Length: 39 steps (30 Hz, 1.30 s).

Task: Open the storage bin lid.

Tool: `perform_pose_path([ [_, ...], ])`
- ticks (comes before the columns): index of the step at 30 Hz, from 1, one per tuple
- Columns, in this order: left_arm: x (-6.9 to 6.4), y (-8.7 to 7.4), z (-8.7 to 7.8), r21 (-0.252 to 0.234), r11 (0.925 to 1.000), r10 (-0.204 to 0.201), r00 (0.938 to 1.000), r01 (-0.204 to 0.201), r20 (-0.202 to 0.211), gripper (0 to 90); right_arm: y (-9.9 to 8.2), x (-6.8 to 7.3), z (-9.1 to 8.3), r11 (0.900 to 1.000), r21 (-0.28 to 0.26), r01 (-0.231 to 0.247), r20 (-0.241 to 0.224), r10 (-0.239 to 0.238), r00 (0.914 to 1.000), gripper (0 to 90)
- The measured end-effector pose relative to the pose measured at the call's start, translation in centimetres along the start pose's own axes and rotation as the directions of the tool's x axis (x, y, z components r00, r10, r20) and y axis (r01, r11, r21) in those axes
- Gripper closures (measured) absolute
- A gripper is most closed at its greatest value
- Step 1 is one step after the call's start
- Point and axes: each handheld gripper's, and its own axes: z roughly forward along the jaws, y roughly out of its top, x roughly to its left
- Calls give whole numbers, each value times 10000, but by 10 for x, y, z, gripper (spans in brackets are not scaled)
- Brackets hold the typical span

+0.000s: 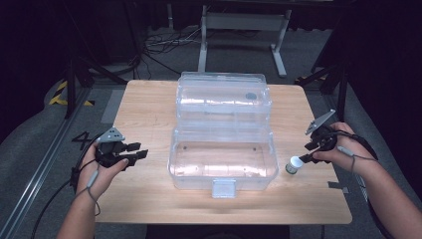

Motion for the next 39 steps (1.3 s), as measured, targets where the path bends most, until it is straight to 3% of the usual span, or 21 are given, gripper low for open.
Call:
perform_pose_path([
  [8, 0, 0, 0, 40, 10000, -48, 10000, 47, 19, 572, 4, 1, 9, 9974, 696, 176, -19, -175, 9998, 425],
  [39, 2, -1, -1, 37, 10000, -54, 10000, 54, 31, 565, 14, 6, 45, 9862, 1575, 502, -405, -444, 9982, 386],
])
